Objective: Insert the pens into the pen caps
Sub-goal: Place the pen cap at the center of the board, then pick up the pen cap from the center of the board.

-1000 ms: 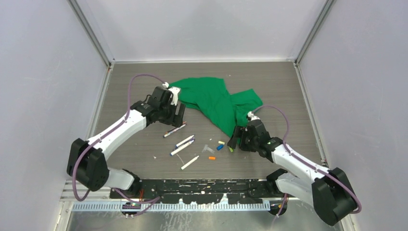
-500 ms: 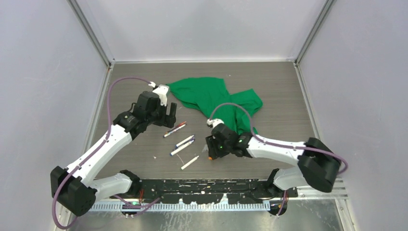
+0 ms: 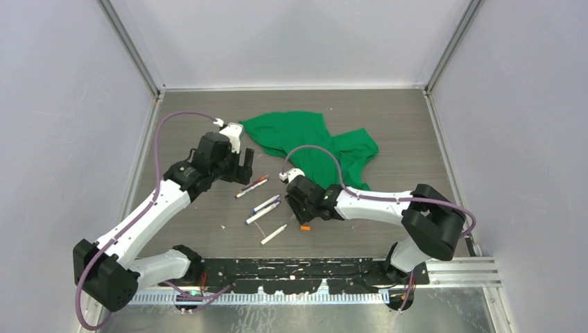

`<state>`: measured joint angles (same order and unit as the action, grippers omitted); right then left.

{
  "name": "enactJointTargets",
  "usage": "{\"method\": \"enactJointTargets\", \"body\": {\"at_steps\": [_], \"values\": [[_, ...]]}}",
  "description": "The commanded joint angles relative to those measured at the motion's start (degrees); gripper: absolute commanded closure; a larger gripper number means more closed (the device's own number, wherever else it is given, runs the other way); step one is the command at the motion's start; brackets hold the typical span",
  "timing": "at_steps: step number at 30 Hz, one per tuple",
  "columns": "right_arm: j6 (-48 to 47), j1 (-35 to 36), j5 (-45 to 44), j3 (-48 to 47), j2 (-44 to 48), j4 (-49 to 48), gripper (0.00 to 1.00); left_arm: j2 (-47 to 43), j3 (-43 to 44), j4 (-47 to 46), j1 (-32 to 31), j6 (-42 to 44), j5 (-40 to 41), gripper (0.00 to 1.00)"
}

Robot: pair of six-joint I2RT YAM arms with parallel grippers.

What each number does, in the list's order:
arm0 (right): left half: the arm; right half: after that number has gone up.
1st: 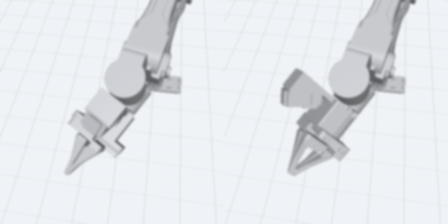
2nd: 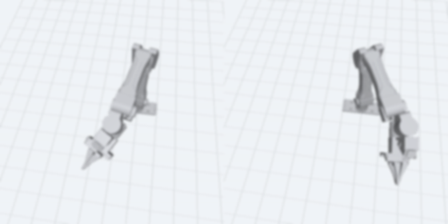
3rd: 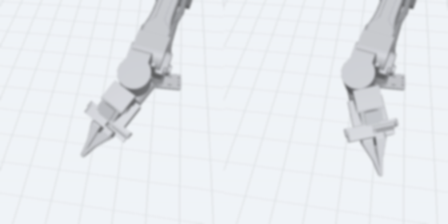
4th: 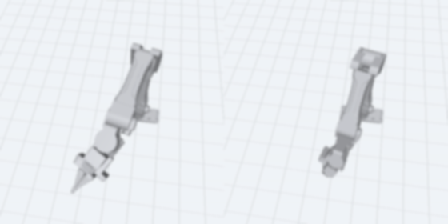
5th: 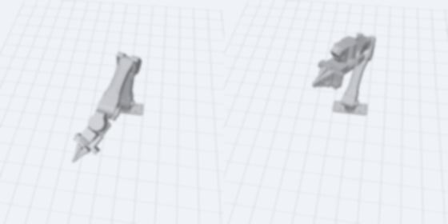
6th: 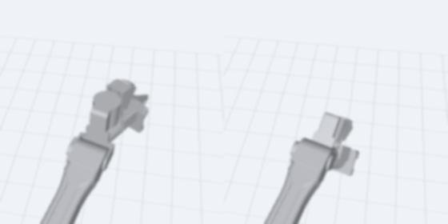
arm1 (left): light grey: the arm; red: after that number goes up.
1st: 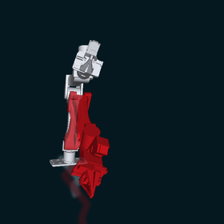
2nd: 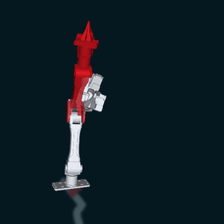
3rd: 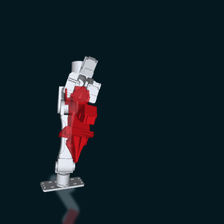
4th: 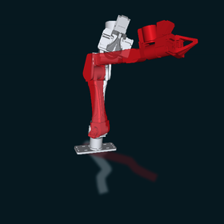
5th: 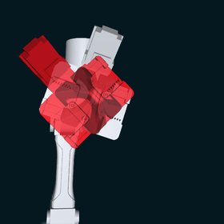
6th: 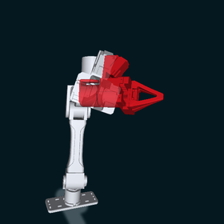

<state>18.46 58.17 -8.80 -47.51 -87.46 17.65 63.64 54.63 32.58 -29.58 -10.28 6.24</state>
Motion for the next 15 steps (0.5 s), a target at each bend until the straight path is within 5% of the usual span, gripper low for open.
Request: {"method": "enactJointTargets", "body": {"at_steps": [1, 11, 15], "values": [[-3.36, 0.18, -3.20, -3.18, -1.95, 0.32, 0.61, -0.84, 0.22, -2.46, -0.12, -0.29, 0.20, 0.13], [-3.96, 0.20, -3.22, -7.01, -6.94, 3.52, 0.72, -0.61, 0.12, -2.52, -0.12, 0.13, 0.45, 0.13], [1.96, 0.24, -2.26, -8.21, -6.28, 7.80, 0.69, -0.69, 0.05, -2.77, -0.12, 0.26, 0.64, 0.13]]}}
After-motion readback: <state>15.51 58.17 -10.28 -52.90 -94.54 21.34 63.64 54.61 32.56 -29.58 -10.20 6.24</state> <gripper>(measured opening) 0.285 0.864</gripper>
